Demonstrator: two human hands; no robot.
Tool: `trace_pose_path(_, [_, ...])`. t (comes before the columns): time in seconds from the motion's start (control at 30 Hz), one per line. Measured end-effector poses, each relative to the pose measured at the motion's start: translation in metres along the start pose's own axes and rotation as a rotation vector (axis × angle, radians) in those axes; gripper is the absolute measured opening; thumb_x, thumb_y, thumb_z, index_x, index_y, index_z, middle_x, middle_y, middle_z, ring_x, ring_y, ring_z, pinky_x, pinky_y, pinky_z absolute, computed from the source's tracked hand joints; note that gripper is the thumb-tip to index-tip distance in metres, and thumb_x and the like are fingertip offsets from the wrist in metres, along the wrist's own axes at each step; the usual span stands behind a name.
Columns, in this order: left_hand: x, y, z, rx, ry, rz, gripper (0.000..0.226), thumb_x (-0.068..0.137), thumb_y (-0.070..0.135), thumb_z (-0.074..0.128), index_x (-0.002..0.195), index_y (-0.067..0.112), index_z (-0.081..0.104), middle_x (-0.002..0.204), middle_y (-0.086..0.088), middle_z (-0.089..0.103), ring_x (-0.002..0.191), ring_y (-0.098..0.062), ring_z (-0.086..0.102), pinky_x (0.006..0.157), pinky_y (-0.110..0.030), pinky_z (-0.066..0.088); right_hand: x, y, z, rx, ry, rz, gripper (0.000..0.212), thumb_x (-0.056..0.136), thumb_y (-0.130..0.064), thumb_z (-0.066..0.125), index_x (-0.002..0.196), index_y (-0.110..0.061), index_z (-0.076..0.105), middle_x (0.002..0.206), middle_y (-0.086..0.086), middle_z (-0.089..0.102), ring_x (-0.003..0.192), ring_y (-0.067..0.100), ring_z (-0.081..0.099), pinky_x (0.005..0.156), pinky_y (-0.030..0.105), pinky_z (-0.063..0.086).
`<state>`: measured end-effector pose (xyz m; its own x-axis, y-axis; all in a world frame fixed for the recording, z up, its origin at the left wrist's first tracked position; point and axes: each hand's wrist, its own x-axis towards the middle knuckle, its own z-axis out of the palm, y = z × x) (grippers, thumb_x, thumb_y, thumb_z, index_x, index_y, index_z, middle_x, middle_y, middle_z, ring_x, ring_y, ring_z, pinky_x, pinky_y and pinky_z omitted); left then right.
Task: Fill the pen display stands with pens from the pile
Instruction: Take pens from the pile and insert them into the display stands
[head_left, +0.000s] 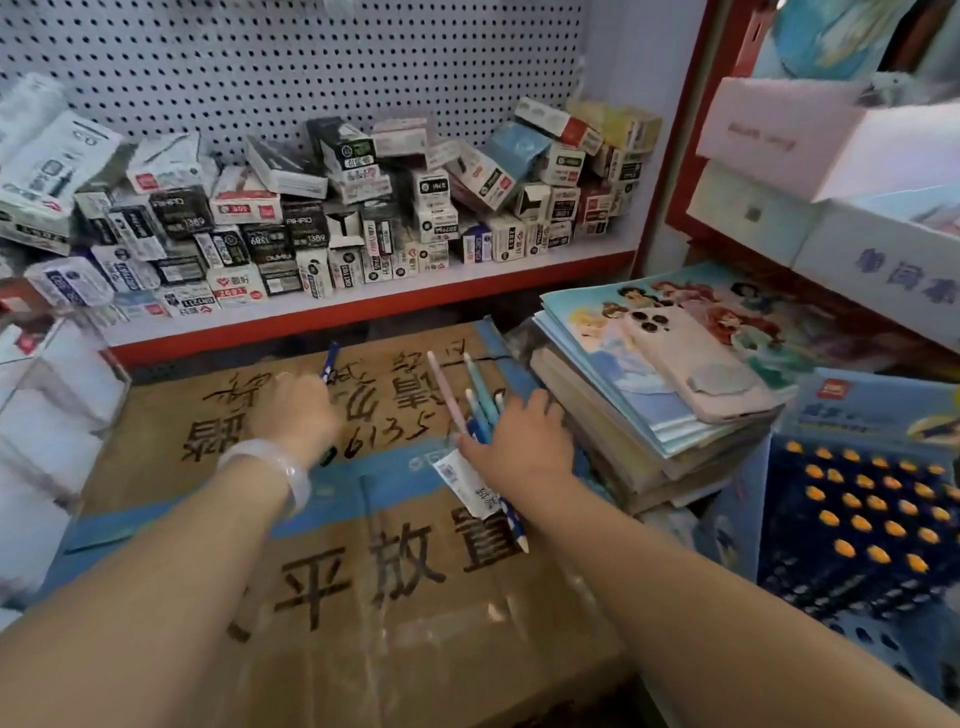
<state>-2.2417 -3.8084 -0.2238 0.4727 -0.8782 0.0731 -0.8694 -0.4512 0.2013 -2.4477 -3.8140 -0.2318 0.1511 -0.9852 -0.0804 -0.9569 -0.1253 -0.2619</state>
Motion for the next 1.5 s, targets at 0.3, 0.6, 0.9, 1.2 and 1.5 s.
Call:
trace_pose_path(0.3, [0.015,0.004,0.013,-0.063,-0.178,-0.086,0.018,0.090,0.015,0.052,0.074,0.008,0.053,0.068,-0.007,0.052,0.057,-0.021,0.049,0.044,-0.025,0.031,0.021,-0.028,0.014,-0.171,-0.006,-0.069,0.044,0.100,-0.028,0.038,0.134,0.000,0.032,0.131,0.016,0.035,0.114,0.032,0.048,0.072,0.035,0.043])
trace_pose_path(0.6, [-0.004,0.037,0.019,-0.191,-0.297,-0.116,0.021,0.093,0.008,0.038,0.104,-0.002,0.053,0.093,-0.015,0.055,0.074,-0.028,0.052,0.059,-0.029,0.038,0.015,-0.031,-0.002,-0.089,-0.082,-0.133,0.039,0.094,-0.006,0.047,0.130,0.001,0.031,0.131,0.019,0.044,0.117,0.030,0.053,0.088,0.036,0.047])
trace_pose_path(0.9, [-0.056,0.059,0.019,-1.460,-0.387,-0.499,0.030,0.087,0.040,0.061,0.092,0.011,0.057,0.050,0.002,0.034,0.036,-0.009,0.029,0.034,-0.015,0.023,-0.012,-0.016,-0.008,0.558,-0.137,-0.153,0.017,0.098,-0.018,0.044,0.109,-0.005,0.043,0.086,0.004,0.053,0.068,0.015,0.050,0.051,0.021,0.035])
trace_pose_path(1.2, [-0.105,0.081,-0.019,-1.718,-0.526,-0.559,0.030,0.090,0.032,0.059,0.067,0.012,0.055,0.044,-0.001,0.052,0.038,-0.013,0.048,0.042,-0.022,0.042,-0.072,-0.007,-0.029,1.091,-0.352,-0.189,0.008,0.098,-0.023,0.045,0.092,-0.019,0.049,0.063,-0.005,0.047,0.046,0.004,0.041,0.048,0.021,0.036])
trace_pose_path(1.5, [-0.190,0.064,-0.062,-1.513,-0.680,-0.292,0.021,0.097,0.013,0.045,0.086,0.000,0.058,0.067,-0.010,0.069,0.063,-0.019,0.068,0.056,-0.028,0.056,-0.113,0.009,-0.075,1.166,0.028,-0.025,0.017,0.100,-0.024,0.038,0.106,-0.008,0.040,0.075,0.003,0.042,0.063,0.012,0.041,0.064,0.031,0.039])
